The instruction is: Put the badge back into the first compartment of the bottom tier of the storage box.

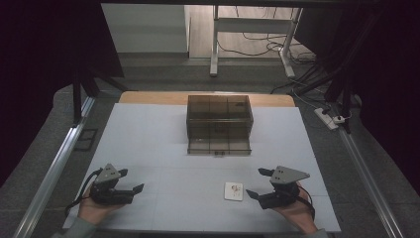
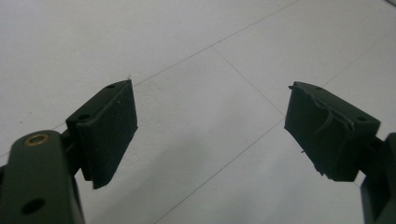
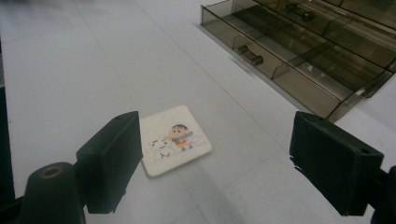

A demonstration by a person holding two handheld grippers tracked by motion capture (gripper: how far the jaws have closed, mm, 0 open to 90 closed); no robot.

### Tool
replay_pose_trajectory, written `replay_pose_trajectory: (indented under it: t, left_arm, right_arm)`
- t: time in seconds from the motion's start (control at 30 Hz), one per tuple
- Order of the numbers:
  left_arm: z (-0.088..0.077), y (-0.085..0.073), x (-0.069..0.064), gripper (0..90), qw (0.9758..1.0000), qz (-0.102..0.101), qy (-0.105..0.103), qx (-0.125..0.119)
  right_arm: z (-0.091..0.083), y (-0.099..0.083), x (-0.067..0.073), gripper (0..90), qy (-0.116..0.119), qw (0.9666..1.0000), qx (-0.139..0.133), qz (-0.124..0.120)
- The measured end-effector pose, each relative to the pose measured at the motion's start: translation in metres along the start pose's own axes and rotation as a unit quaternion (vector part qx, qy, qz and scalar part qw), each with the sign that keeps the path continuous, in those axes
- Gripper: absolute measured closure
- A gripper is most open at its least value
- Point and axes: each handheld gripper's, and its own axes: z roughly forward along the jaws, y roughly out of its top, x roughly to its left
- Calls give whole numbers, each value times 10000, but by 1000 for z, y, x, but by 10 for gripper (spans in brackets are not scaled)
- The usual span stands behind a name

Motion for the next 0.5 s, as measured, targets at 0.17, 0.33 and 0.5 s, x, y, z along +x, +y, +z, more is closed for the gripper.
replay_pose_trajectory:
  t: [0.17, 0.33, 0.5]
  left_arm:
    - [1, 0, 0, 165, 10000, 26, 17, 17]
    - [2, 0, 0, 165, 10000, 50, 10, 38]
    - [2, -1, -1, 165, 10000, 72, 18, 66]
  right_arm:
    - [5, 2, 4, 170, 76, 9999, 69, -65]
    - [9, 4, 6, 170, 131, 9997, 145, -117]
    - [14, 4, 8, 170, 192, 9993, 247, -180]
